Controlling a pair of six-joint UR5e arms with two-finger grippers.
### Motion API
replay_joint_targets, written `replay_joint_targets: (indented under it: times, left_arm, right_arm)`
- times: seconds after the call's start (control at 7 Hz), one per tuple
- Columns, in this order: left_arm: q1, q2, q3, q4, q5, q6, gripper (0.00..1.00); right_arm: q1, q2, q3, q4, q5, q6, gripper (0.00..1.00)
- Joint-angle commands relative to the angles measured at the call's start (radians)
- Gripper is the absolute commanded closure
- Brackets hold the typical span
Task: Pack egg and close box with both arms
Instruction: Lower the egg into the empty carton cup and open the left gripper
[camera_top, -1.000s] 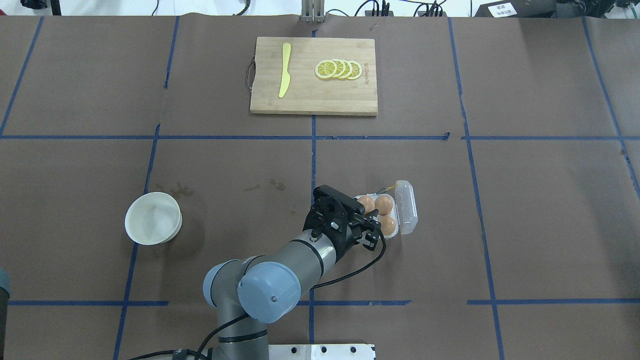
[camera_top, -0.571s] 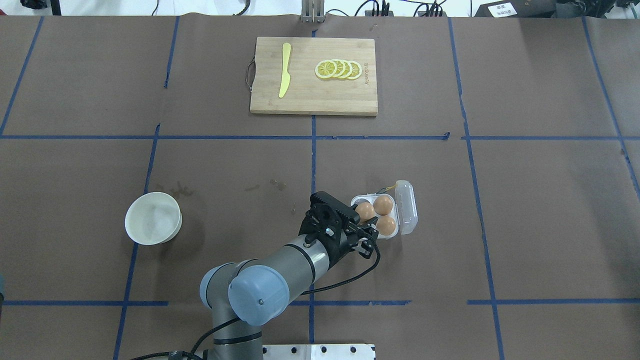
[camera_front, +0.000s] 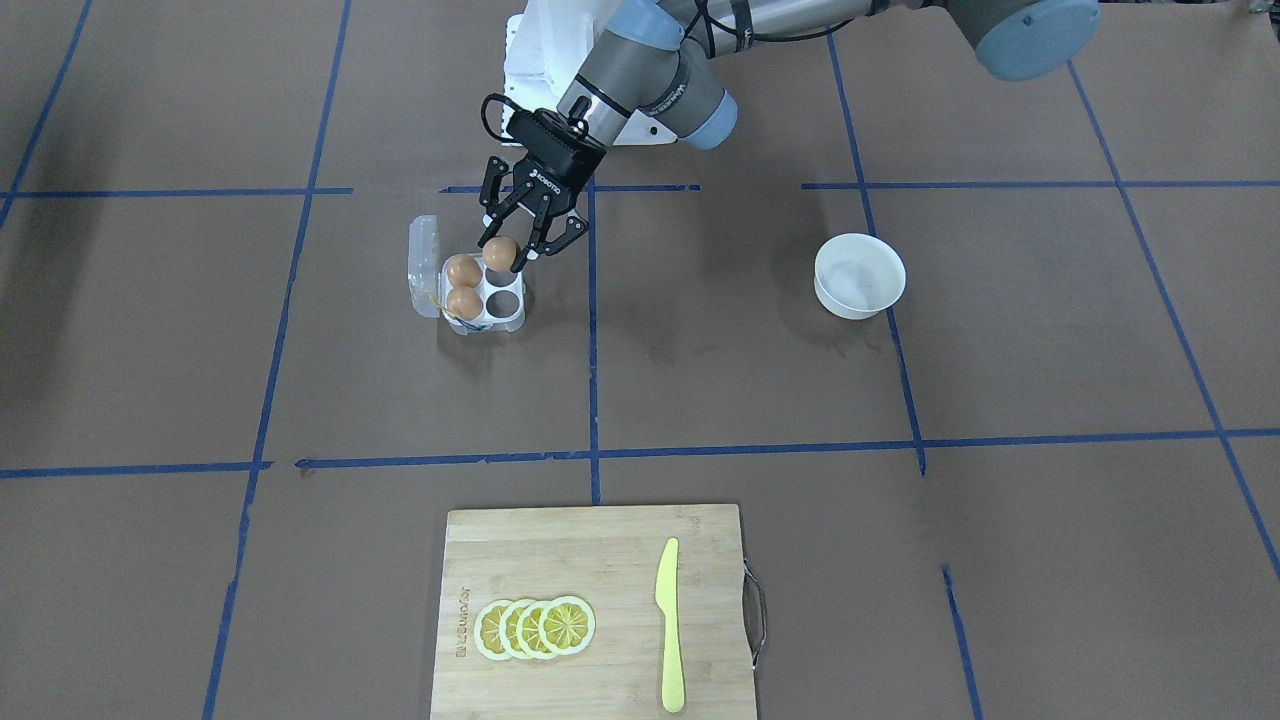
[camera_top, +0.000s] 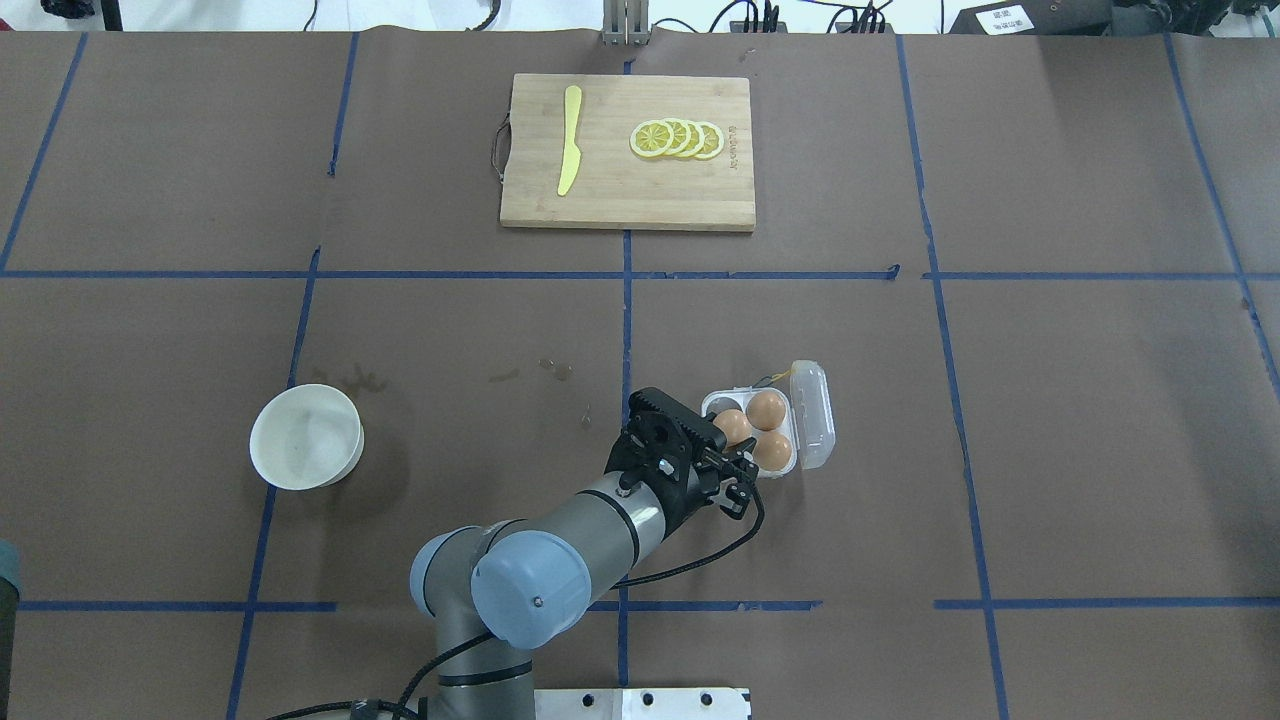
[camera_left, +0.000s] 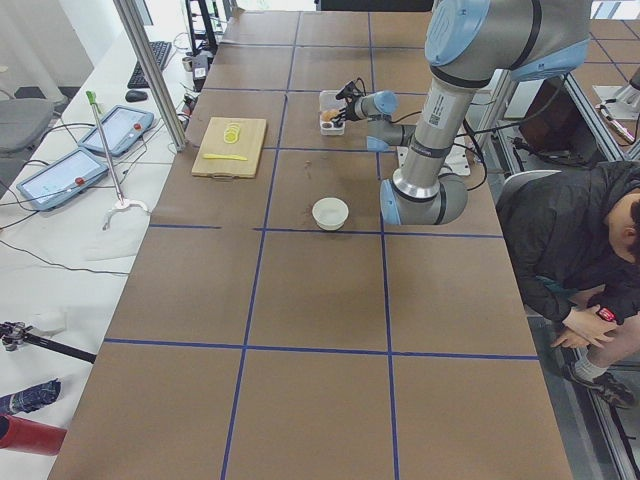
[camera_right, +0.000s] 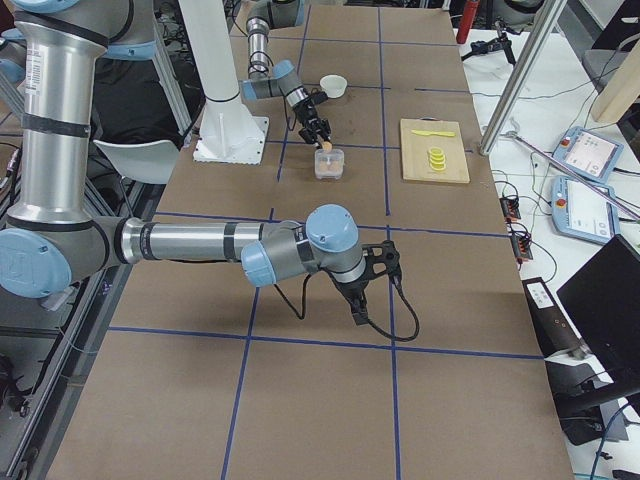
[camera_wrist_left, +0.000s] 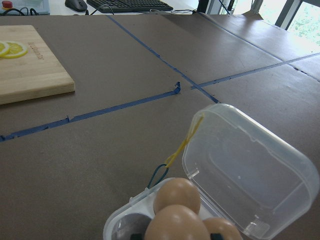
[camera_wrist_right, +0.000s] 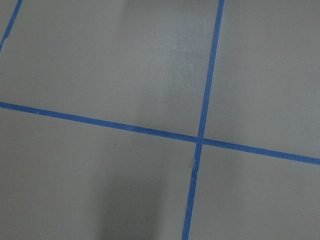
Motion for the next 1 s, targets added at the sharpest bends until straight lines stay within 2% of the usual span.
replay_joint_targets:
  times: [0.0, 0.29, 0.43, 0.57, 0.71, 0.86]
  left_arm:
    - [0.000, -0.027, 0.031, 0.000, 0.000, 0.024, 0.93]
    - [0.000, -0.029, 0.037, 0.000, 0.000, 0.026, 0.90]
    - [0.000, -0.029, 0.037, 0.000, 0.000, 0.026, 0.75]
    - [0.000, -0.029, 0.039, 0.000, 0.000, 0.029, 0.53]
    - [-0.001, -0.029, 0.037, 0.000, 0.000, 0.044, 0.39]
    - [0.000, -0.031, 0.037, 0.000, 0.000, 0.045, 0.36]
  right_arm:
    - [0.000, 0.000, -0.002, 0.001, 0.000, -0.001, 0.00]
    - [0.000, -0.002, -0.001, 0.000, 0.000, -0.001, 0.00]
    - [0.000, -0.002, -0.002, 0.000, 0.000, -0.001, 0.00]
    - [0.000, 0.000, -0.002, 0.000, 0.000, 0.000, 0.00]
    - [0.000, 0.000, -0.002, 0.000, 0.000, -0.001, 0.00]
    - [0.000, 0.002, -0.002, 0.000, 0.000, -0.001, 0.00]
